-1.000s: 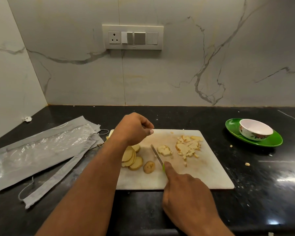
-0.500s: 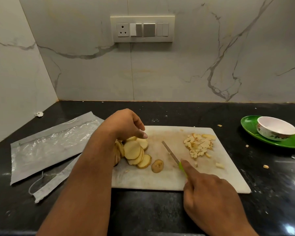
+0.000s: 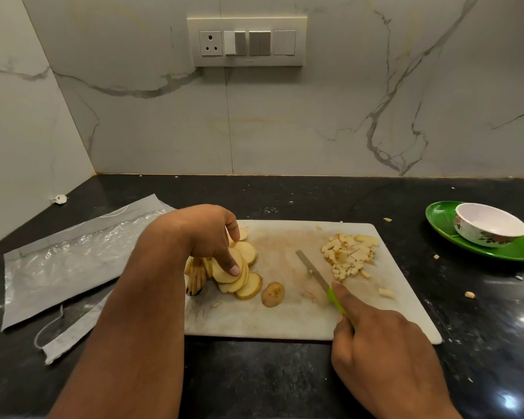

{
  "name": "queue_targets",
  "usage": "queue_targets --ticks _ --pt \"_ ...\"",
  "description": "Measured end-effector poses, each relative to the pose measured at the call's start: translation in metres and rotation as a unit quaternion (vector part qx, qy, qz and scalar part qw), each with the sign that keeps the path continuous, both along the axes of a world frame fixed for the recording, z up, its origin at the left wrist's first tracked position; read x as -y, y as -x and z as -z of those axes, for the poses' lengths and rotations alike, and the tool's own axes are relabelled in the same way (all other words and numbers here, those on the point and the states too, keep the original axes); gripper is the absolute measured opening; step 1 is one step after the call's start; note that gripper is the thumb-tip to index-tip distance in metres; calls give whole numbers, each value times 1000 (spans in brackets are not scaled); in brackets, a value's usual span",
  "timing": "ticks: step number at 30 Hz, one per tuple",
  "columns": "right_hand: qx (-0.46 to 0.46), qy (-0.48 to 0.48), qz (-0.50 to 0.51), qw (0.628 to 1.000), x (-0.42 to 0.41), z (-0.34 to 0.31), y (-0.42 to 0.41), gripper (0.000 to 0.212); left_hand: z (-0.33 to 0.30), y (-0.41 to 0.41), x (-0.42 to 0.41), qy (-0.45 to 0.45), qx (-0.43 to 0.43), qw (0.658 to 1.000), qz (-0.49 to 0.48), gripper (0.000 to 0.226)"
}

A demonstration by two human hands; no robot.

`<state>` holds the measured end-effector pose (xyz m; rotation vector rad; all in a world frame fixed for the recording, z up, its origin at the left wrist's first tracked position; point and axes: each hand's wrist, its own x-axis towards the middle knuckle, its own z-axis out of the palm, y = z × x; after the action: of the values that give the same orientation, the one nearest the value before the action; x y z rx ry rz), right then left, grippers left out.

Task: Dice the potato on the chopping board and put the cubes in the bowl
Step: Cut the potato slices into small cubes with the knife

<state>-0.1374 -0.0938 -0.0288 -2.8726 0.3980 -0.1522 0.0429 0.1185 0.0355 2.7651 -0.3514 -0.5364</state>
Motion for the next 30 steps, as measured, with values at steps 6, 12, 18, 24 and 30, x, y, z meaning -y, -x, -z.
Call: queue_targets --ticks 6,12,18,24,30 --pt "-14 -13 64 998 12 -6 4 55 1 0 3 1 24 1000 -6 54" --pt "-11 -29 66 997 13 -5 4 55 -8 9 7 124 82 988 51 25" --pt "4 -43 54 998 13 -4 6 55 1 21 48 266 180 946 42 12" --pt "4 -37 50 998 13 -5 8 56 22 22 79 162 166 972 19 32" --pt "0 -32 38 999 12 -7 9 56 19 20 72 55 181 981 41 55"
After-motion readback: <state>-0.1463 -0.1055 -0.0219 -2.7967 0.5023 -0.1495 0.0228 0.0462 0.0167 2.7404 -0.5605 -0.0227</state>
